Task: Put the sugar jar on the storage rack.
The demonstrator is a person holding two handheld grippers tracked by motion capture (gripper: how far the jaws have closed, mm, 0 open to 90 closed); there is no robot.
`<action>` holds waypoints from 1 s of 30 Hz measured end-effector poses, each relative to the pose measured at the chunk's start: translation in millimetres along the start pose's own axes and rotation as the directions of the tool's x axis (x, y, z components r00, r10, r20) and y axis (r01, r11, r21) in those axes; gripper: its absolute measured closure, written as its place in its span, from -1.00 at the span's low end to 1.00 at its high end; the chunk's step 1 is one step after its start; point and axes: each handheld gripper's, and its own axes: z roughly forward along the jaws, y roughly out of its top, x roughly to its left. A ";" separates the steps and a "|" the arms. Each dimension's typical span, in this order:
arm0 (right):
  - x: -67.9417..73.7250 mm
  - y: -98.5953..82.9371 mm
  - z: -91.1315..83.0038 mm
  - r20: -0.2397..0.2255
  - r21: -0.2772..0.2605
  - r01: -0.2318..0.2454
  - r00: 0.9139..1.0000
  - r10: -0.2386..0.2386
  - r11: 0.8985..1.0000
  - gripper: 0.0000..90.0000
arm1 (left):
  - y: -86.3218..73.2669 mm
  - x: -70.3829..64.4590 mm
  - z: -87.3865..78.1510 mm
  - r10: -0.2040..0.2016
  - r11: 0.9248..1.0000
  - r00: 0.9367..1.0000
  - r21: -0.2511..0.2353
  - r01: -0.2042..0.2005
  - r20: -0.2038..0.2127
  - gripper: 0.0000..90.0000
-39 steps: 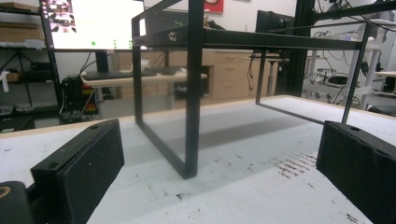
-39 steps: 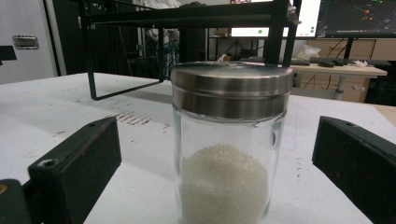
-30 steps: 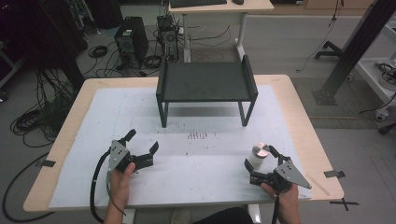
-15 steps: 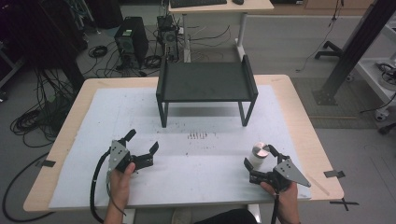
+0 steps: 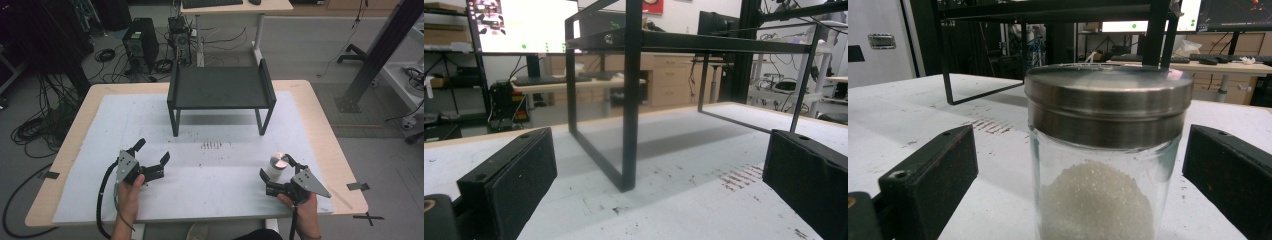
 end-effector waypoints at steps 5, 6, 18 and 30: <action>0.0 -0.3 -0.6 -0.001 -0.007 0.000 1.000 0.000 1.000 -0.96 | 0.0 0.0 -0.1 0.001 1.000 1.000 0.000 -0.001 -0.001 -0.97; -0.1 -0.3 -0.6 -0.003 -0.007 -0.001 1.000 0.001 1.000 -0.96 | 0.0 0.0 0.0 0.001 1.000 1.000 0.000 -0.001 -0.001 -0.97; -1.4 -0.4 -0.8 -0.013 -0.012 -0.011 1.000 0.011 1.000 -0.96 | 0.1 0.0 0.2 0.001 1.000 1.000 0.001 -0.001 0.000 -0.97; -2.0 -0.4 -0.9 -0.019 -0.011 -0.018 1.000 0.018 1.000 -0.96 | 0.2 0.2 0.5 0.002 1.000 1.000 0.006 -0.002 0.000 -0.96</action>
